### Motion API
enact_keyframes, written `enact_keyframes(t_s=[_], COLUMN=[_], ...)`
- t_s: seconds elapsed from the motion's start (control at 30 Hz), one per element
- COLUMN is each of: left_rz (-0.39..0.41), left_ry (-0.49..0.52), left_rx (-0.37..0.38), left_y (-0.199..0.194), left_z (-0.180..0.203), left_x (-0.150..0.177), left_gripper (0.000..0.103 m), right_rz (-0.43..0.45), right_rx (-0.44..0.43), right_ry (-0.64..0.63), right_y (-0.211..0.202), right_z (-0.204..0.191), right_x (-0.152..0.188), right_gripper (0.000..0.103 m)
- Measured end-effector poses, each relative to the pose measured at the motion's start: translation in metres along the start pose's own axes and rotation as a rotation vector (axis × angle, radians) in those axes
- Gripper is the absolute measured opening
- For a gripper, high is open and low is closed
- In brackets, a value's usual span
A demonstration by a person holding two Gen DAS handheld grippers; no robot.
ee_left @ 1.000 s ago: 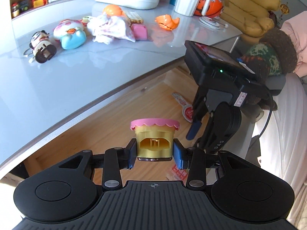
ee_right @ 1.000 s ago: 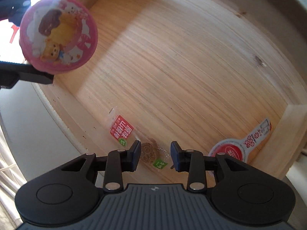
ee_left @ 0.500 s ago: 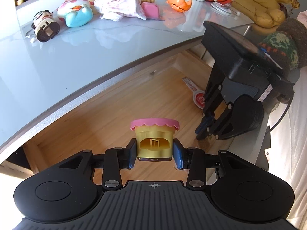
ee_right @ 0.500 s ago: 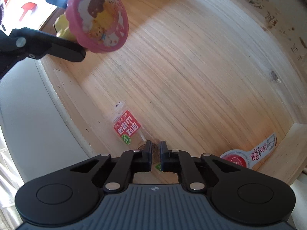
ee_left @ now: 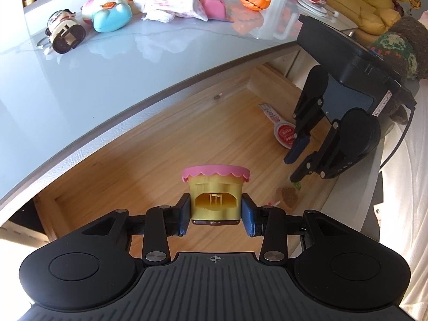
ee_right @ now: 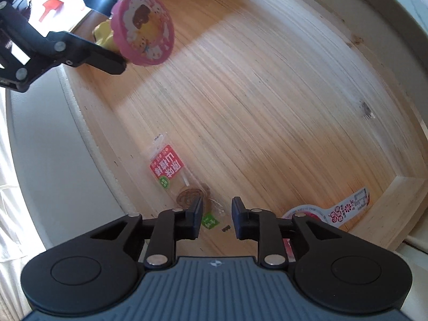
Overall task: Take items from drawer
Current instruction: 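Grasp the red-and-white round packet with right tool while left tool holds cake toy, then lift the round packet out of the drawer with the right tool while left holds cake toy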
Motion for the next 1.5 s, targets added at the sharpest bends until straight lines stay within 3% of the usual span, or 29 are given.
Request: enact_keyframes(t_s=[0.23, 0.37, 0.43, 0.6, 0.7, 0.8, 0.87, 1.07, 1.2, 1.4, 1.5], left_rz=[0.0, 0.001, -0.004, -0.006, -0.005, -0.004, -0.007, -0.011, -0.017, -0.02, -0.022], left_ry=[0.006, 0.017, 0.011, -0.001, 0.008, 0.012, 0.007, 0.007, 0.004, 0.002, -0.001], left_rx=[0.001, 0.012, 0.009, 0.003, 0.01, 0.013, 0.008, 0.006, 0.003, 0.005, 0.006], left_y=[-0.001, -0.001, 0.0, 0.0, 0.0, 0.002, 0.002, 0.003, 0.005, 0.006, 0.006], left_z=[0.002, 0.005, 0.004, 0.0, 0.002, 0.004, 0.003, 0.003, 0.004, 0.002, 0.001], left_x=[-0.001, -0.003, -0.002, -0.002, -0.004, -0.005, -0.003, -0.003, -0.001, 0.001, 0.001], left_gripper=[0.043, 0.043, 0.043, 0.043, 0.043, 0.043, 0.043, 0.043, 0.043, 0.043, 0.043], right_rz=[-0.045, -0.065, -0.094, -0.136, -0.132, -0.139, -0.142, -0.099, -0.04, -0.052, -0.073], right_rx=[0.161, 0.201, 0.242, 0.24, 0.27, 0.357, 0.407, 0.407, 0.49, 0.635, 0.629], right_ry=[-0.007, 0.039, 0.002, -0.069, -0.113, -0.177, -0.218, -0.128, -0.078, -0.167, -0.165], right_y=[-0.003, 0.006, 0.016, 0.021, 0.022, 0.03, 0.032, 0.022, 0.021, 0.036, 0.039], right_z=[0.027, 0.041, 0.039, 0.028, 0.022, 0.019, 0.019, 0.033, 0.047, 0.047, 0.046], right_x=[0.027, 0.03, 0.03, 0.033, 0.034, 0.036, 0.038, 0.03, 0.022, 0.023, 0.022], right_gripper=[0.024, 0.024, 0.024, 0.024, 0.024, 0.024, 0.03, 0.03, 0.031, 0.03, 0.03])
Point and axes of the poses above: each gripper's, at about its wrist camera, not at the fingertips, and y roughly the way its jaws point, z to its right, x to its underside, the point moved 6 cm from there along y, roughly the way its jaws point, and after that the axes turned 12 degrees about x, right-handed, at the moved point
